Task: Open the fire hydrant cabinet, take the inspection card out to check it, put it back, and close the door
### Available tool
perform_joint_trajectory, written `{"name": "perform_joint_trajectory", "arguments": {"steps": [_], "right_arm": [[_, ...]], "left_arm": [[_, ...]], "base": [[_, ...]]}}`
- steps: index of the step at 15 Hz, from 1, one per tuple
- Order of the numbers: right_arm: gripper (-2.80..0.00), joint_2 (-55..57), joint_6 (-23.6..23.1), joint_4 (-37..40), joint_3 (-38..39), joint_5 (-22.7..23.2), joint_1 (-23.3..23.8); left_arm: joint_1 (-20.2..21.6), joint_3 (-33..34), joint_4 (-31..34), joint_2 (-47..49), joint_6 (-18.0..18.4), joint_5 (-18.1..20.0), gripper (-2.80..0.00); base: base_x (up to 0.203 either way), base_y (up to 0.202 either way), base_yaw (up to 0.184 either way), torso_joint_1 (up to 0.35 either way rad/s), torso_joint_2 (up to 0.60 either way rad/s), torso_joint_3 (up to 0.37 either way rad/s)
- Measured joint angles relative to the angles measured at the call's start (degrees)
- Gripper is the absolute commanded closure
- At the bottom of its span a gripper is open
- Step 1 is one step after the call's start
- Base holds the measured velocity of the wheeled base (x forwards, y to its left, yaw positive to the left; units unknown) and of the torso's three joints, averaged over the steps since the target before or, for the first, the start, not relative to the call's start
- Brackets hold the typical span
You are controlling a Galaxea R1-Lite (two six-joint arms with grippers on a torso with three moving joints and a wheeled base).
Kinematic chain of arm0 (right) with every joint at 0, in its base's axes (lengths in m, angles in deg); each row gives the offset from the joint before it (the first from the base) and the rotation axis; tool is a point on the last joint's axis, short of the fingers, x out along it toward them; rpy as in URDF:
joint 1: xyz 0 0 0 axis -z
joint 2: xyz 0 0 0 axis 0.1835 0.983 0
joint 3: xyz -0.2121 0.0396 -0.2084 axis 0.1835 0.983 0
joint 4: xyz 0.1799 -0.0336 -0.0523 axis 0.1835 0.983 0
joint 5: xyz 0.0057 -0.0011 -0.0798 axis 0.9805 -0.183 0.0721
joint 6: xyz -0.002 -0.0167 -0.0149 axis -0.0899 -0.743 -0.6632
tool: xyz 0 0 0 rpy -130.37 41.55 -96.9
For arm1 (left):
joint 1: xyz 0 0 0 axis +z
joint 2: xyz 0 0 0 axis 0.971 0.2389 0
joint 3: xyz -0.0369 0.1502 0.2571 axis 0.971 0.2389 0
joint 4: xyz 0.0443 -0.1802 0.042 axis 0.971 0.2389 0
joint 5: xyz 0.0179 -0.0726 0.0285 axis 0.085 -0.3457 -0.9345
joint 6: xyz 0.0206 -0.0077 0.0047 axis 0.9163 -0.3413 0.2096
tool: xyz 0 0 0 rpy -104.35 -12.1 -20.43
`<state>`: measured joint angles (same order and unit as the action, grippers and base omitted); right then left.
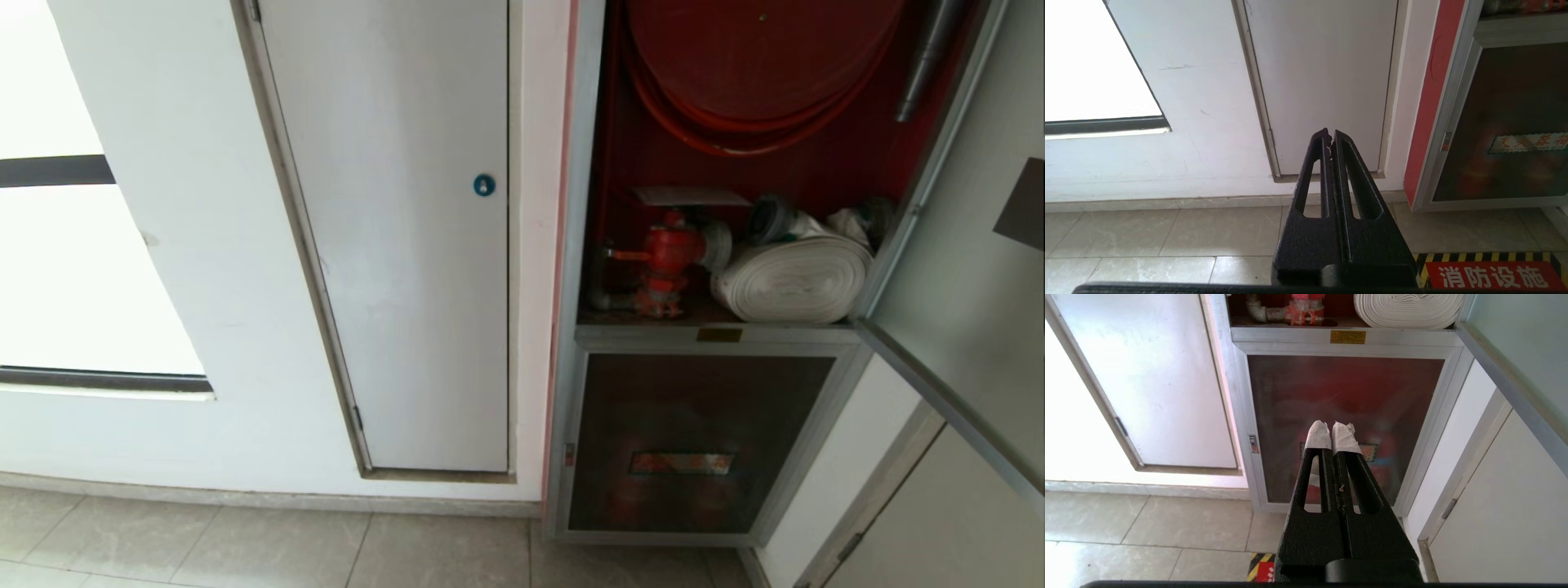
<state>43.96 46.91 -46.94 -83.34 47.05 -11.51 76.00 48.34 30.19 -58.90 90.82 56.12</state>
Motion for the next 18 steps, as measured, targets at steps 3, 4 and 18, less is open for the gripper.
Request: {"name": "perform_joint_trajectory", "arguments": {"steps": [3, 4, 18], "right_arm": [[0.0, 0.0, 0.04, 0.0, 0.0, -0.01, 0.06], [0.0, 0.02, 0.06, -0.01, 0.0, -0.02, 0.04], [0.0, 0.0, -0.07, -0.01, 0.0, 0.14, 0.01]], "left_arm": [[0.0, 0.0, 0.0, 0.0, 0.01, -0.02, 0.0], [0.0, 0.0, 0.01, 0.0, 0.01, 0.0, 0.0], [0.0, 0.0, 0.0, 0.0, 0.0, 0.0, 0.0]], "base": [[0.0, 0.0, 0.0, 0.0, 0.0, 0.0], [0.0, 0.0, 0.0, 0.0, 0.0, 0.0], [0.0, 0.0, 0.0, 0.0, 0.0, 0.0]]}}
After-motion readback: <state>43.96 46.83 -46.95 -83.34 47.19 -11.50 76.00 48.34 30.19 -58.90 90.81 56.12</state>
